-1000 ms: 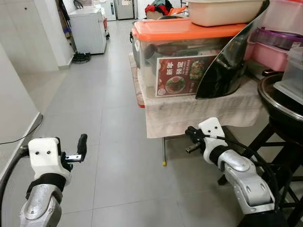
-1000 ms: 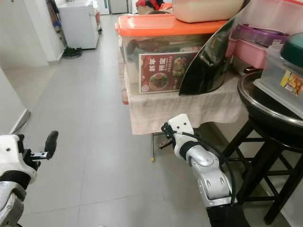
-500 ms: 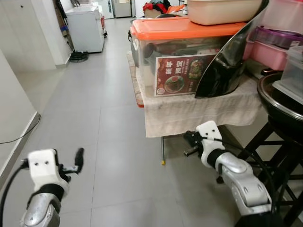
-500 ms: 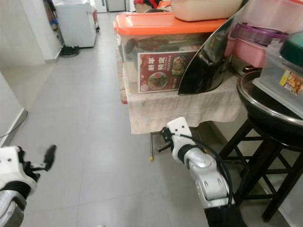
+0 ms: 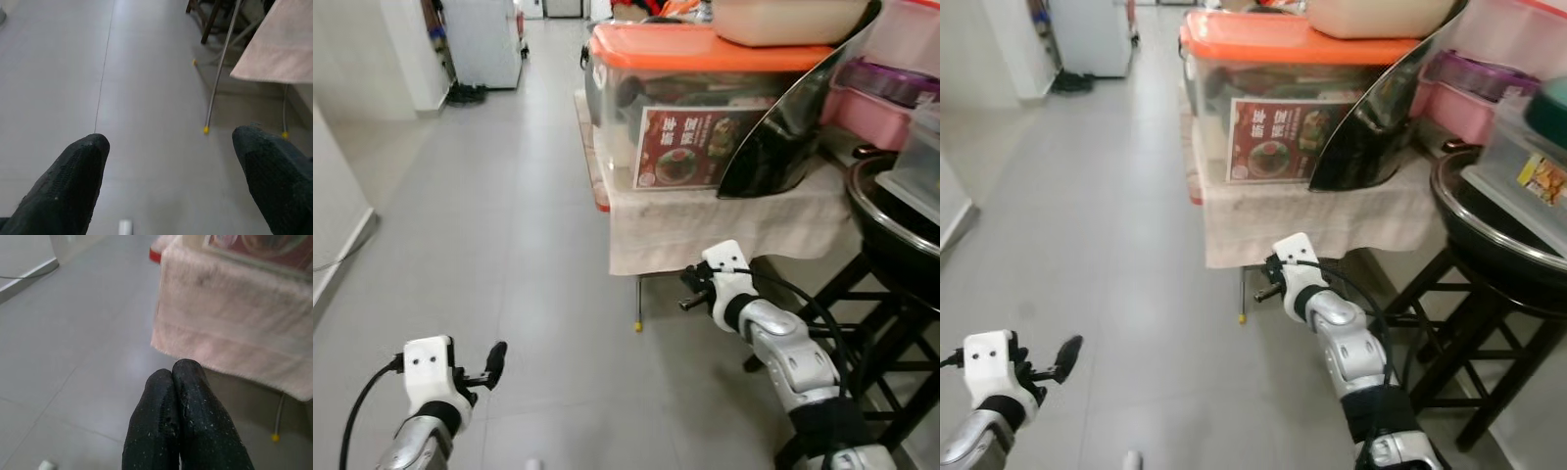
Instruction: Building children table
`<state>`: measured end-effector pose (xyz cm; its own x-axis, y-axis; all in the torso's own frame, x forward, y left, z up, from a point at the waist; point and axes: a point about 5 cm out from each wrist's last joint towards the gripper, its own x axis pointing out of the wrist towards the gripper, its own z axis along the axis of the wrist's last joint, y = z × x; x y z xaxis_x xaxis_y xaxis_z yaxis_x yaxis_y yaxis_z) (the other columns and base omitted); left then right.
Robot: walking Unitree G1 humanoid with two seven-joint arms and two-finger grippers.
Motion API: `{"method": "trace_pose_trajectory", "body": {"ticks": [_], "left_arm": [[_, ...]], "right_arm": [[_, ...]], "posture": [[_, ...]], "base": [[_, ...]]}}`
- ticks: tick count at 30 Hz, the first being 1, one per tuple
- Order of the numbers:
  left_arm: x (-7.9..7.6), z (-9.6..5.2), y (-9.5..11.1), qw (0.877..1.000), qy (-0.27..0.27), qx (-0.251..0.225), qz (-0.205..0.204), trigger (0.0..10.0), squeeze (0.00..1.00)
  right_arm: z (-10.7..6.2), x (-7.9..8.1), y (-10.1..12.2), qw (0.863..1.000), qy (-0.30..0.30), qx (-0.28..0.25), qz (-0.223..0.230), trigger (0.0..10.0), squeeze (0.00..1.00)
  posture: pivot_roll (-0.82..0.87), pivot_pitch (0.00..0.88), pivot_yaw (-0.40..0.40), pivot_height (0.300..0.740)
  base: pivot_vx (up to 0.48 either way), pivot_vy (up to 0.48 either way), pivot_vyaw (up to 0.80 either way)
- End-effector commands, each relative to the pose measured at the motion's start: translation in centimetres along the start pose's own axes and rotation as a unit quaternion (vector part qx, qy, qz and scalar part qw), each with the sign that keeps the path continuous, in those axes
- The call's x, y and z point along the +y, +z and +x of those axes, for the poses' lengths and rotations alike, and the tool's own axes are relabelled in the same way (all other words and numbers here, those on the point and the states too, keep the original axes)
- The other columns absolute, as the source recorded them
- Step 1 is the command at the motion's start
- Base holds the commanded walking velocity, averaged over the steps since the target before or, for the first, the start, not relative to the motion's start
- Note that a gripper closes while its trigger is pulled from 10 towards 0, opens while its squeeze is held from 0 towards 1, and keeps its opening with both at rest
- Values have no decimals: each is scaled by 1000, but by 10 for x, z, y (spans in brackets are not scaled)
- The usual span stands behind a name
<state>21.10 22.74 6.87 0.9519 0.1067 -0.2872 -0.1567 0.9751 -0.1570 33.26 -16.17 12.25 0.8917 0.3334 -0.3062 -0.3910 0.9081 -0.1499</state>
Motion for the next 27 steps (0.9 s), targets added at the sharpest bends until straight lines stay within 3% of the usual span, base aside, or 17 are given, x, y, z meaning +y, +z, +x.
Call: {"method": "trace_pose_trajectory", "body": {"ticks": [1, 9, 18, 24, 27], "left_arm": [[5, -1, -9, 1000, 0, 16, 6, 10000, 0], [14, 4, -11, 999, -6, 23, 22, 10000, 0], [21, 10, 14, 999, 5, -17, 42, 10000, 0], [18, 12, 22, 998, 4, -36, 41, 10000, 0], [13, 14, 36, 997, 3, -63, 46, 10000, 0]], "right_arm": [[-2, -5, -12, 999, -11, 22, 21, 10000, 0], [-2, -17, -21, 998, -30, 30, 37, 10000, 0], [-1, -19, -12, 999, -25, -6, 43, 10000, 0], [-3, -20, -12, 999, -25, -12, 34, 10000, 0], [-4, -23, -9, 999, -23, -21, 23, 10000, 0]], "posture": [[39, 77, -50, 720], [53, 86, -39, 690], [63, 81, -25, 655], [63, 80, -22, 655], [65, 74, -21, 655]], "base": [[0, 0, 0], [0, 0, 0], [0, 0, 0], [0, 0, 0], [0, 0, 0]]}}
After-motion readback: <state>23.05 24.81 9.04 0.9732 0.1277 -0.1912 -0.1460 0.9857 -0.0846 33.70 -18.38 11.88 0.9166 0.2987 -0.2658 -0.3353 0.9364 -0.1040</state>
